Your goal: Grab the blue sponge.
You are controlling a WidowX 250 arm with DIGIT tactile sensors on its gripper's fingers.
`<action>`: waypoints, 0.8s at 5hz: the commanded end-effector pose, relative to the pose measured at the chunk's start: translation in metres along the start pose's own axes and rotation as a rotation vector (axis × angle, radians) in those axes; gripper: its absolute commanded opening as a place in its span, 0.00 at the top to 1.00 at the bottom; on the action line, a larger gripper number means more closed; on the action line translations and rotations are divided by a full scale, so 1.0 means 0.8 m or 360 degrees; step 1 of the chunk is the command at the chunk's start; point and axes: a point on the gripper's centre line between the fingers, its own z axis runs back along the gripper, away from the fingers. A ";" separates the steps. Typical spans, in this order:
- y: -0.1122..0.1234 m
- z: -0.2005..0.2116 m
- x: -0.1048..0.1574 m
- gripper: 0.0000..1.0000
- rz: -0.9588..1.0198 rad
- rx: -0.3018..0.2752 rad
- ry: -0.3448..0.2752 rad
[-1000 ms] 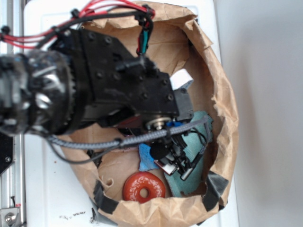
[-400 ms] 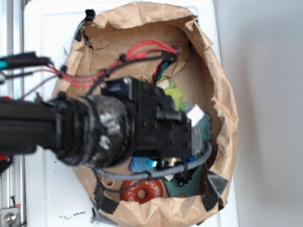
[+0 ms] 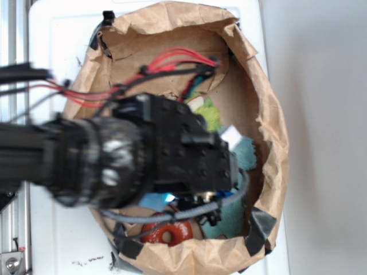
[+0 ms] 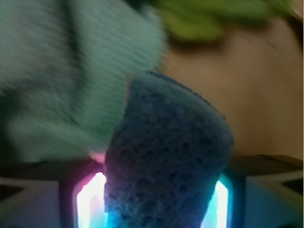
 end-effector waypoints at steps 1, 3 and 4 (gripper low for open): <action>0.034 0.119 0.042 1.00 0.0081 -0.0184 0.0044; 0.059 0.195 0.042 1.00 -0.0069 0.0036 -0.0166; 0.063 0.221 0.036 1.00 -0.0065 0.0053 -0.0376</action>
